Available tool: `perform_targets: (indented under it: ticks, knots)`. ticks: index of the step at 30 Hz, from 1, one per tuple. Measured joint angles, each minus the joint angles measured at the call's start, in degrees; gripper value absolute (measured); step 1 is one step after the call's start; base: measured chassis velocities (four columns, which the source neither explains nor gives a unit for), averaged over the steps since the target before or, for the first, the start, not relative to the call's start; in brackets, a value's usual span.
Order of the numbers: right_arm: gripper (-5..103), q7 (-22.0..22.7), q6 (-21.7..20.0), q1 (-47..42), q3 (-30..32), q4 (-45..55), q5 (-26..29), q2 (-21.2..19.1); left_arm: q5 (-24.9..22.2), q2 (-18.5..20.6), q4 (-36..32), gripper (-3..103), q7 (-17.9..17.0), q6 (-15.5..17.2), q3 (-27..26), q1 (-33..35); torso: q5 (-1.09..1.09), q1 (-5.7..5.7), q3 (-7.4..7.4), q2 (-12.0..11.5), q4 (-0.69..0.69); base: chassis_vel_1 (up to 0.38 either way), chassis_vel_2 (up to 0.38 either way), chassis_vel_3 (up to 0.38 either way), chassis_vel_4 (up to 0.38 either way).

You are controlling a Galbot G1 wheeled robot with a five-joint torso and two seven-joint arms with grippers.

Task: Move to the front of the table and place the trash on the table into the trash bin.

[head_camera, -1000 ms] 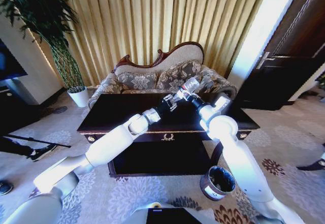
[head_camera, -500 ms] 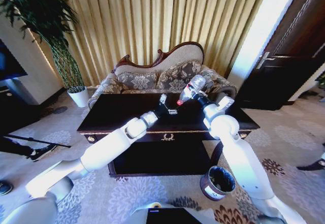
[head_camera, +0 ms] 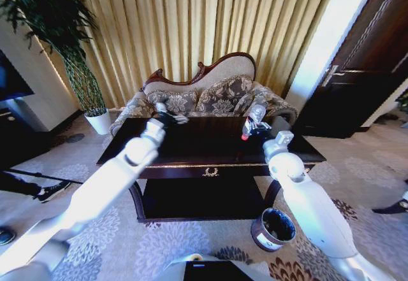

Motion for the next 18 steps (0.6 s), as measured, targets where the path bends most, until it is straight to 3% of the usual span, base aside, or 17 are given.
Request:
perform_targets:
  ticks: [2, 6, 12, 13, 15, 18]
  knots:
    - [20, 0.01, -0.01, -0.48, 0.05, 0.03, -0.05, -0.44, -0.71, 1.06, -0.61, 100, -0.47, 0.61, -2.25, 1.94, -0.01, 0.00, 0.00, 0.00, 0.00, 0.000, 0.000, 0.000, 0.000]
    - [20, 0.15, -0.17, -2.64, 0.07, 1.69, 0.10, -3.07, -4.62, 4.57, -2.73, 100, -5.76, 2.01, -9.91, 9.88, -0.01, 0.00, 0.00, 0.00, 0.01, 0.000, 0.000, 0.000, 0.000]
    - [20, 0.74, -0.38, -5.70, 0.44, 3.72, 0.36, -5.78, -7.26, 6.21, -6.06, 100, -7.11, 3.15, -18.79, 17.28, 0.01, 0.00, 0.00, 0.00, -0.02, 0.000, 0.000, 0.000, 0.000]
    - [20, 1.49, -0.43, -7.44, 0.89, 5.26, 0.48, -6.45, -8.84, 6.65, -7.90, 100, -7.25, 3.57, -23.69, 21.98, 0.02, 0.00, 0.00, 0.00, -0.02, 0.000, 0.000, 0.000, 0.000]
    - [20, 1.62, -0.46, -7.86, 1.01, 5.63, 0.49, -6.60, -9.45, 6.70, -8.47, 100, -7.26, 3.80, -25.06, 23.42, 0.02, 0.00, -0.01, 0.00, -0.02, 0.000, 0.000, 0.000, 0.000]
    - [20, 2.57, -0.59, -9.94, 1.30, 7.94, 0.55, -7.29, -13.39, 6.52, -11.26, 100, -7.93, 5.81, -31.45, 30.41, 0.00, 0.00, -0.01, 0.00, -0.01, 0.000, 0.000, 0.000, 0.000]
